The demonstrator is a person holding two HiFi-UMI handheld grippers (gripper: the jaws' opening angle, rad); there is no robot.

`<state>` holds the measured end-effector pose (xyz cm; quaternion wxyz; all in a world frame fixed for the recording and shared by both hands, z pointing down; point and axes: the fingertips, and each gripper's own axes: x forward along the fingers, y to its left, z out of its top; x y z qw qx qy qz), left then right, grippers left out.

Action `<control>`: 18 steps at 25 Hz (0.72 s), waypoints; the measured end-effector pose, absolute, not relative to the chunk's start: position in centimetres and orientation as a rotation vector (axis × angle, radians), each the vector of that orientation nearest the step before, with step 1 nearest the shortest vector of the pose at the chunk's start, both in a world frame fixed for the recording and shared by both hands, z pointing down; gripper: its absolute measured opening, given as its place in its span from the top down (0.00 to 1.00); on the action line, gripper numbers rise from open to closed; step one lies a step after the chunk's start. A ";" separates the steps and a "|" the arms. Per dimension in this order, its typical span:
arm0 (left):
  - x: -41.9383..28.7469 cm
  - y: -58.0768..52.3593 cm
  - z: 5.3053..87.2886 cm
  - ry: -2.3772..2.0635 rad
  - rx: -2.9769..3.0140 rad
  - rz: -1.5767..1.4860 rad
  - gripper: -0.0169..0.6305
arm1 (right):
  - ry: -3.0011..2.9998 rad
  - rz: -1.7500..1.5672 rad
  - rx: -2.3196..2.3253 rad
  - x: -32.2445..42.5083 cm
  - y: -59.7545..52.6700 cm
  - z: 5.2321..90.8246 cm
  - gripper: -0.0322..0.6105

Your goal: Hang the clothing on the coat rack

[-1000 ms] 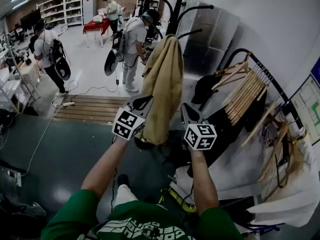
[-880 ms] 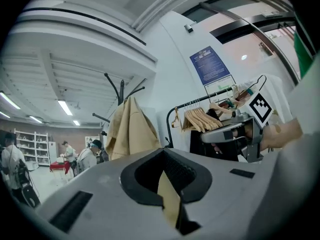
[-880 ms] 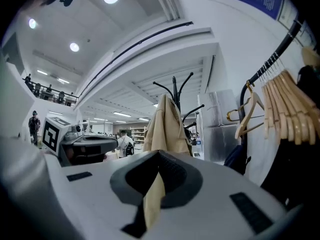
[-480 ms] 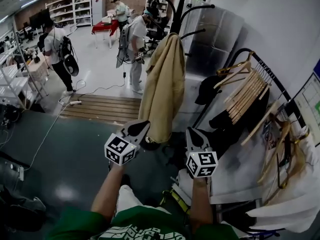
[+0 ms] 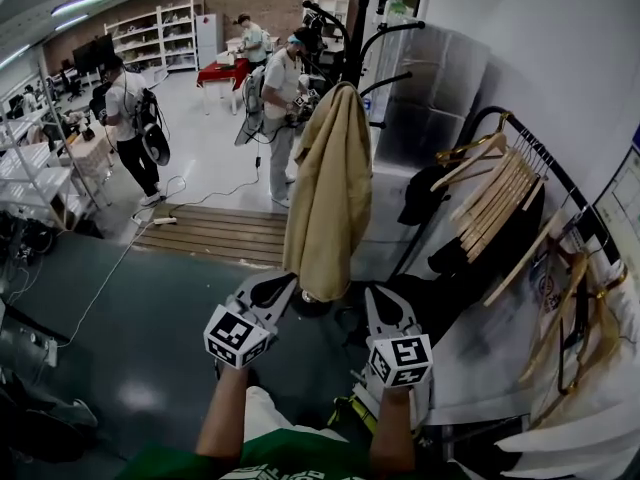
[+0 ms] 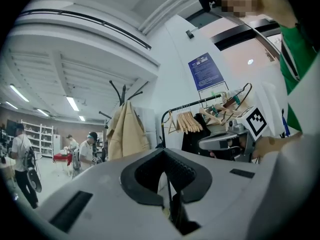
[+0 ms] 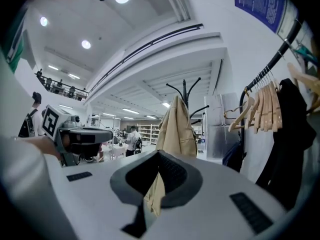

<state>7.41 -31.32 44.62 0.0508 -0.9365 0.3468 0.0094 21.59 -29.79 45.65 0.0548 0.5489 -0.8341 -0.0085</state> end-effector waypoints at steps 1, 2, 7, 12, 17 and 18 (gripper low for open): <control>7.6 -31.3 44.9 1.056 -2.849 0.014 0.97 | -2.546 -0.017 1.666 21.7 -29.8 45.6 0.94; 7.6 -31.3 45.2 1.060 -2.849 0.000 0.97 | -2.560 -0.012 1.661 21.8 -29.7 45.5 0.94; 6.9 -31.6 45.6 1.105 -2.829 -0.034 0.97 | -2.611 -0.032 1.606 21.1 -30.1 44.9 0.94; 6.3 -31.9 44.9 1.126 -2.815 -0.015 0.97 | -2.640 -0.047 1.593 20.5 -31.0 44.2 0.94; 5.6 -32.0 44.4 1.157 -2.803 -0.004 0.97 | -2.671 -0.065 1.562 19.3 -31.3 43.7 0.94; 5.5 -32.1 44.4 1.165 -2.804 -0.004 0.97 | -2.674 -0.063 1.558 19.2 -31.4 43.7 0.94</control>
